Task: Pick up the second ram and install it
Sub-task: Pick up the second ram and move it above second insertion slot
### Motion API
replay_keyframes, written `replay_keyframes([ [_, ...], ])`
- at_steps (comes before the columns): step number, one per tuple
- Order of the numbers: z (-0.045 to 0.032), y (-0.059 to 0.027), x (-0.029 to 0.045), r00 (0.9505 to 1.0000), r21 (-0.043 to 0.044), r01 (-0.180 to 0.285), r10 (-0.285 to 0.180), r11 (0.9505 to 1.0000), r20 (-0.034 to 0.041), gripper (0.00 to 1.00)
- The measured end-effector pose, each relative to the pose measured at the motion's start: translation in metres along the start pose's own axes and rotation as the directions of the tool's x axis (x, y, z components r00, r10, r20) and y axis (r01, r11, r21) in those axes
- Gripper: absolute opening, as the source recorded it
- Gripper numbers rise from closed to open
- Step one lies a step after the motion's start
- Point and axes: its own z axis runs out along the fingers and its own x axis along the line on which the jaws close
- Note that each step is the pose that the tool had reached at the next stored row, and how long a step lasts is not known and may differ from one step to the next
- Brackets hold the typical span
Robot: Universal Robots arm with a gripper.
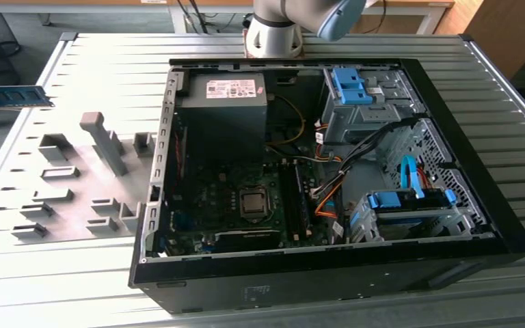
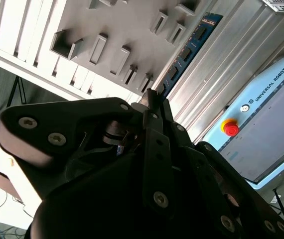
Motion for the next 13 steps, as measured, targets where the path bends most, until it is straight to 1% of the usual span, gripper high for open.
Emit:
replay_keyframes([
  [13, 0.0, -0.0079, 0.0, 1.0, 0.0001, 0.0, 0.0, 1.0, 0.0, 0.14],
])
